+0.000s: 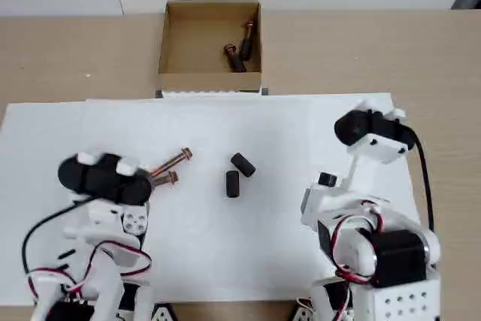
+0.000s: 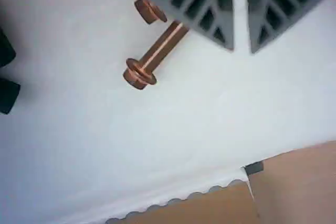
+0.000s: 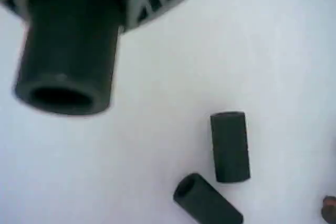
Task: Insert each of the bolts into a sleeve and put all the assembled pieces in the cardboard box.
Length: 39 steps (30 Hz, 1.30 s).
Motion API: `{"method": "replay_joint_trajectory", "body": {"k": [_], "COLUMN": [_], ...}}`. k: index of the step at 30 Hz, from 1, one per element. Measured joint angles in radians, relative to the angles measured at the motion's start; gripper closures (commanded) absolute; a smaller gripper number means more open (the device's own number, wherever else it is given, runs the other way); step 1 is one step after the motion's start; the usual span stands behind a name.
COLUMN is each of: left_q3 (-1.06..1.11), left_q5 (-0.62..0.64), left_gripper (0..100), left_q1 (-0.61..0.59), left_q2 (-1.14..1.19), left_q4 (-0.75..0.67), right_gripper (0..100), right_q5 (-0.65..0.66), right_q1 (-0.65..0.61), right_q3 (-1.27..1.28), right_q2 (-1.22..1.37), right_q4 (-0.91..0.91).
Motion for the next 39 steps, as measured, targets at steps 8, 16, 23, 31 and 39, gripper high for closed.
{"method": "replay_joint_trajectory", "body": {"k": [8, 16, 23, 31, 39], "left_q3": [-0.296, -0.374, -0.408, -0.664, -0.925], "left_q5": [-0.002, -0.003, -0.003, -0.120, -0.235], "left_gripper": [100, 100, 100, 100, 99], "left_q1": [0.000, 0.000, 0.000, 0.000, 0.046], "left_q2": [0.387, 0.773, 1.094, 1.461, 1.741], "left_q4": [0.000, 0.000, 0.000, 0.094, 0.250], "right_gripper": [99.5, 99.5, 99.5, 99.5, 99.5], "right_q5": [0.000, 0.000, 0.000, 0.000, 0.000], "right_q1": [0.021, 0.020, 0.077, 0.074, 0.077], "right_q3": [0.008, 0.086, 0.094, 0.094, 0.094], "right_q2": [-0.015, -0.015, -0.023, -0.023, -0.023], "right_q4": [0.000, 0.002, 0.002, 0.002, 0.002]}}
